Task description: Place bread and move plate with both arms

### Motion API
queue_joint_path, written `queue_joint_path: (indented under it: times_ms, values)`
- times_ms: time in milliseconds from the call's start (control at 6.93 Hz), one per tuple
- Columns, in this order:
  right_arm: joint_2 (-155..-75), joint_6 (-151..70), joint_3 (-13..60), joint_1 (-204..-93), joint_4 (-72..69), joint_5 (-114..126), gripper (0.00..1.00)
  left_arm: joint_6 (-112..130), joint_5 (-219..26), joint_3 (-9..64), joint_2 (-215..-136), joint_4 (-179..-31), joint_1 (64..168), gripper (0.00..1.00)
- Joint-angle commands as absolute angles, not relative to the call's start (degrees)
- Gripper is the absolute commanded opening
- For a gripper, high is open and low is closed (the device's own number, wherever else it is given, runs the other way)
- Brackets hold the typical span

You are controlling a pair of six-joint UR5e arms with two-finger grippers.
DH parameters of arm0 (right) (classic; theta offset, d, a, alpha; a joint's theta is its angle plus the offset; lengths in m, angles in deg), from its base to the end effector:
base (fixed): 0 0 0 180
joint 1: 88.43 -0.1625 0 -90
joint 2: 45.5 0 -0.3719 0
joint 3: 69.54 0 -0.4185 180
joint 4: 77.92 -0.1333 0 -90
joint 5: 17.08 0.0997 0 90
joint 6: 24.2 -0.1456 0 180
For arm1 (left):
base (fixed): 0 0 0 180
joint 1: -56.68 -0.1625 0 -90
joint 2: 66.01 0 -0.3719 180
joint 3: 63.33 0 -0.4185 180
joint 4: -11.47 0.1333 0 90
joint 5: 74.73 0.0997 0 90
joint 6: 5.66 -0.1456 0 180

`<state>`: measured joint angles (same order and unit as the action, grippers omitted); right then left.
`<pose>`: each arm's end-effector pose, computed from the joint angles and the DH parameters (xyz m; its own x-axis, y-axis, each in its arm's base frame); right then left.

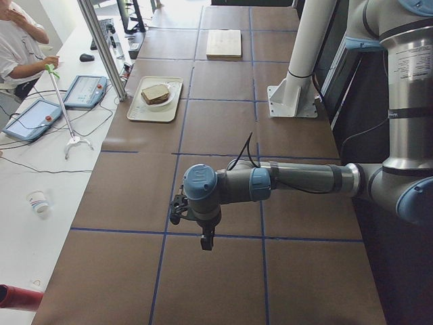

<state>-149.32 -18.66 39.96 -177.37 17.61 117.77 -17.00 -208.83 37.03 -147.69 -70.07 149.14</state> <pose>0.0227 -0.4281 0.5852 0.7037 -0.1114 0.7017 0.0868 0.9937 0.0707 -0.0513 -0.4500 0.6306 0.7086 0.0888 -0.7000 -0.0986 0.9948 0.0263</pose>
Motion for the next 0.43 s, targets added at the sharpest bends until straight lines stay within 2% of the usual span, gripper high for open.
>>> queue_joint_path:
  times_ms: [0,289]
  values:
    - [-149.38,-18.66,39.80,-177.37,17.62,117.83,1.00,-17.09,-208.77,37.21,-148.18,-70.18,149.05,1.00]
    - [-149.38,-18.31,39.80,-177.37,17.62,116.96,1.00,-17.35,-208.50,37.21,-148.27,-70.27,149.05,1.00]
